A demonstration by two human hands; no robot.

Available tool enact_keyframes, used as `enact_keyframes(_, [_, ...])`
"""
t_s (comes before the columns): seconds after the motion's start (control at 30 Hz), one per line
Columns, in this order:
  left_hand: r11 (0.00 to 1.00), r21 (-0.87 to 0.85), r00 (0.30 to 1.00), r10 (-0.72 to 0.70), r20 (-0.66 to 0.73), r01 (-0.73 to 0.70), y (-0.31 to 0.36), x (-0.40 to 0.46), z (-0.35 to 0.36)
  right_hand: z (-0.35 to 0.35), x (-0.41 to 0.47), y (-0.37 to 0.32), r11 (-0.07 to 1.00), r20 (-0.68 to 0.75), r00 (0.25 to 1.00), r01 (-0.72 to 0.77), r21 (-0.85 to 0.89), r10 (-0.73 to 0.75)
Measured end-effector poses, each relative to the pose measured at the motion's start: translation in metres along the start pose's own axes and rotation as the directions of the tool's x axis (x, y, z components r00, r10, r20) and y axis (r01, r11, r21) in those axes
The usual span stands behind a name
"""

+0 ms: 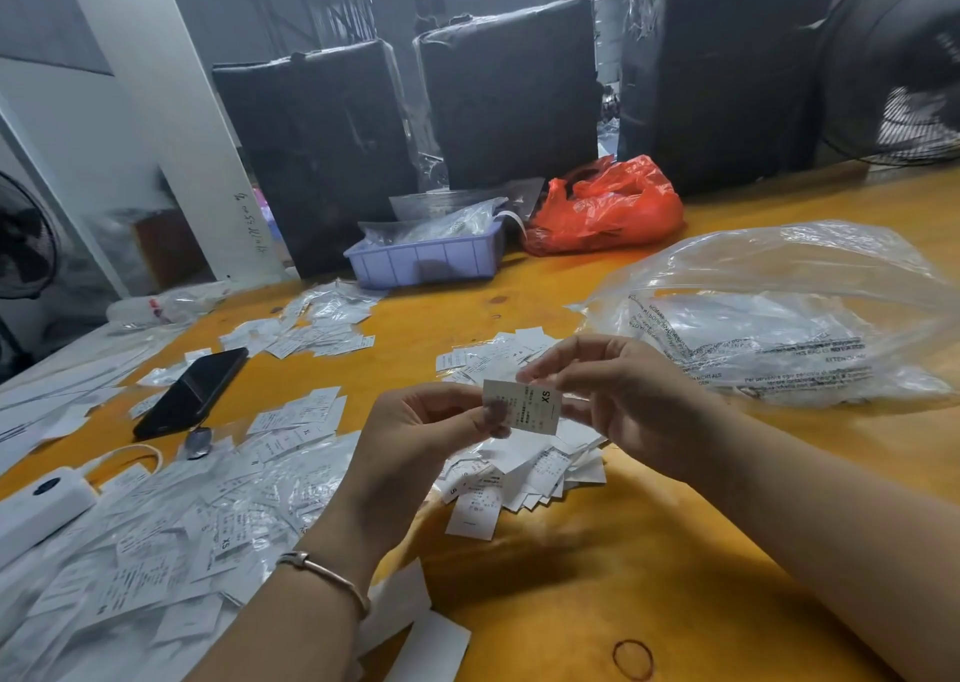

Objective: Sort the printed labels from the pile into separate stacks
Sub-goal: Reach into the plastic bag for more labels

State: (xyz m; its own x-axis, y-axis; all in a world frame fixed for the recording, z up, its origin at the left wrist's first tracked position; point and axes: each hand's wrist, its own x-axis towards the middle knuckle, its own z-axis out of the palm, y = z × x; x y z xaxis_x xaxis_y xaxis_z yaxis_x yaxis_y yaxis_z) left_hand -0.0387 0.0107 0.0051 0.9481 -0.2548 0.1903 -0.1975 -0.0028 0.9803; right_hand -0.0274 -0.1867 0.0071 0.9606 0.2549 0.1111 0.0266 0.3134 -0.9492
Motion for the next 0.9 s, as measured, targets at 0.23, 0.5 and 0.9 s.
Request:
enact_keyframes(0.23, [0.998,0.063,1.0,0.022,-0.006,-0.022,0.002,-0.002,0.001,0.004,-0.009,0.001,0.872,0.001,0.988,0.137,-0.47,-0.154])
enact_keyframes(0.5, [0.996,-0.02,0.991,0.09,-0.1,-0.092,0.003,-0.002,-0.001,-0.01,-0.003,-0.004,0.941,-0.463,0.837,0.168,-0.293,-0.293])
enact_keyframes(0.9, [0.99,0.113,0.996,0.085,0.017,-0.087,0.004,-0.003,0.002,0.005,-0.008,-0.001,0.873,0.045,0.994,0.106,-0.475,-0.096])
